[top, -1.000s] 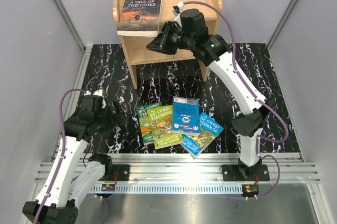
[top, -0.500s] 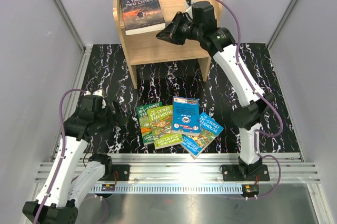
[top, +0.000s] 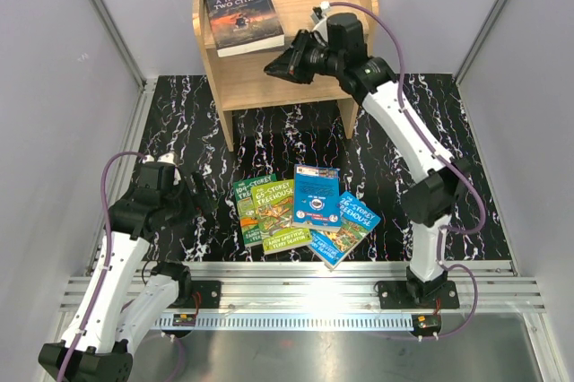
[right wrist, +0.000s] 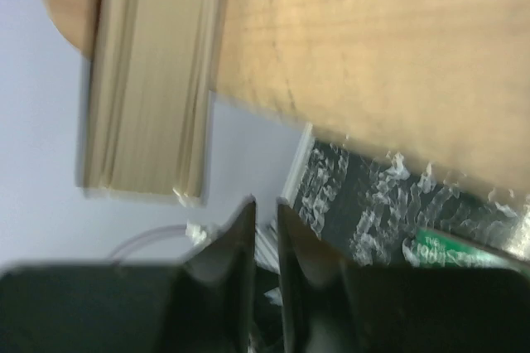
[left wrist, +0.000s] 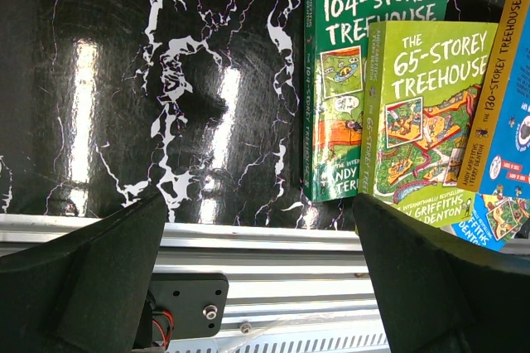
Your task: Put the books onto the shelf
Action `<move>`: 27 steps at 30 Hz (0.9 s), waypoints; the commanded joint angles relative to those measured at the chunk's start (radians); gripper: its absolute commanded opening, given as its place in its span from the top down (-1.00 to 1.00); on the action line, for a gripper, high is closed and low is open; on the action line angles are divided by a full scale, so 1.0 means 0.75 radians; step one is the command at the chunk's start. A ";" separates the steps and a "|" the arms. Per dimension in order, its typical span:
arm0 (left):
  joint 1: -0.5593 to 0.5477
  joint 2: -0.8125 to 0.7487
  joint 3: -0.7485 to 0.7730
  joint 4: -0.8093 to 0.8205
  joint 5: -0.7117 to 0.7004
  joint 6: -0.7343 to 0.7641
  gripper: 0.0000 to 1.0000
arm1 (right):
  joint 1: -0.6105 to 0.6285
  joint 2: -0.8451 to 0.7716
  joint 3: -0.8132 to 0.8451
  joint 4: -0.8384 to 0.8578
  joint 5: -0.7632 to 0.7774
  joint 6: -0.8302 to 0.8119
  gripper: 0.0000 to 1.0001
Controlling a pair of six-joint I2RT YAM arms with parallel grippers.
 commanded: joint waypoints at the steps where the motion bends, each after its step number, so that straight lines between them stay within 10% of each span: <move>1: 0.010 -0.006 0.004 0.033 -0.017 -0.002 -0.97 | 0.007 -0.214 -0.231 0.112 -0.026 -0.035 0.53; 8: 0.010 -0.006 0.006 0.035 -0.011 0.000 -0.98 | 0.009 -0.529 -0.630 0.096 0.074 -0.111 0.11; 14: 0.004 0.018 0.014 0.044 0.012 -0.004 -0.97 | 0.003 -0.821 -0.963 -0.077 0.312 -0.134 -0.94; 27: -0.532 0.412 0.161 0.346 0.002 -0.182 -0.98 | -0.115 -1.059 -1.761 -0.200 0.318 -0.015 -1.00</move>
